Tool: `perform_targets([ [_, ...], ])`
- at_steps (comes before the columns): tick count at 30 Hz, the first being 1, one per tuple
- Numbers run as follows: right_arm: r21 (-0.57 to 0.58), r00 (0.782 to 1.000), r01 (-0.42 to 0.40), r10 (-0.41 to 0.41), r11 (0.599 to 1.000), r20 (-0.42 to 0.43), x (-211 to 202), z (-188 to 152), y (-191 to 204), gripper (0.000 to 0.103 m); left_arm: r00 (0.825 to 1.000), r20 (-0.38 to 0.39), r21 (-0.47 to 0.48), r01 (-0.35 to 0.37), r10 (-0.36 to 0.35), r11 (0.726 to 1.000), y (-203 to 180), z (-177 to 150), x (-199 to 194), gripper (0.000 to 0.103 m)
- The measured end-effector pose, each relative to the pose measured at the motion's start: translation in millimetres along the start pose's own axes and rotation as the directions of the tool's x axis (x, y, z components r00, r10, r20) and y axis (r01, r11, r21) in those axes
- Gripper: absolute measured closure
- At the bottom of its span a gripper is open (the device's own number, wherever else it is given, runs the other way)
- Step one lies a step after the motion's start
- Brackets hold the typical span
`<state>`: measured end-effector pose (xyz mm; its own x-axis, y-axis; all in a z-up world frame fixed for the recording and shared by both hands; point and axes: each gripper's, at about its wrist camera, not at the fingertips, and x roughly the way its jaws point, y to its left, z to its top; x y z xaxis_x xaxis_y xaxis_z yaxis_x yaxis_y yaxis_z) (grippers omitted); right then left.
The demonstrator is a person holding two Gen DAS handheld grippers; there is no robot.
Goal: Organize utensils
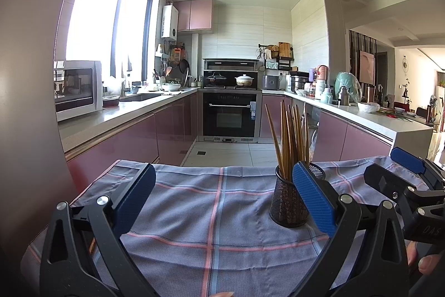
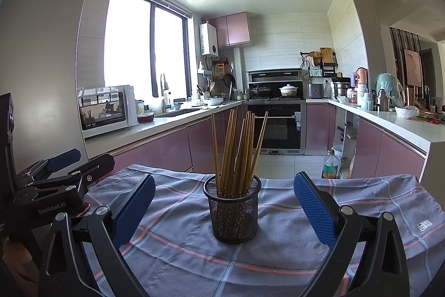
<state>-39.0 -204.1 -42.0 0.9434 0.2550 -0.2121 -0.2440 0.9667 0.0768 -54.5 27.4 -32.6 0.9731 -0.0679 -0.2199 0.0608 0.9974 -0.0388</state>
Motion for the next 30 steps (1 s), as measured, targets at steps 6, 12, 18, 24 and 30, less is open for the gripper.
perform_targets([
  [6,0.002,1.000,0.000,0.000,1.000,0.001,-0.1,-0.8,0.4,0.007,1.000,0.000,-0.002,0.001,-0.001,1.000,0.2,-0.3,0.4,0.006],
  [12,0.002,1.000,-0.002,0.002,1.000,-0.001,0.3,-0.8,0.3,0.007,1.000,-0.001,0.000,0.001,-0.001,1.000,0.0,-0.2,0.5,0.006],
  [18,0.005,1.000,-0.001,0.001,1.000,0.001,-0.1,-1.1,0.8,0.007,1.000,-0.001,0.000,0.001,-0.001,1.000,-0.3,-0.2,0.2,0.006],
  [24,0.005,1.000,-0.001,0.001,1.000,0.004,0.2,-0.9,1.4,0.007,1.000,0.000,0.001,0.000,0.000,1.000,-0.5,-0.1,0.3,0.006],
  [30,0.003,1.000,0.000,0.000,1.000,0.008,-0.2,-0.5,2.2,0.007,1.000,0.001,0.001,0.000,0.000,1.000,0.2,-0.3,-0.1,0.006],
])
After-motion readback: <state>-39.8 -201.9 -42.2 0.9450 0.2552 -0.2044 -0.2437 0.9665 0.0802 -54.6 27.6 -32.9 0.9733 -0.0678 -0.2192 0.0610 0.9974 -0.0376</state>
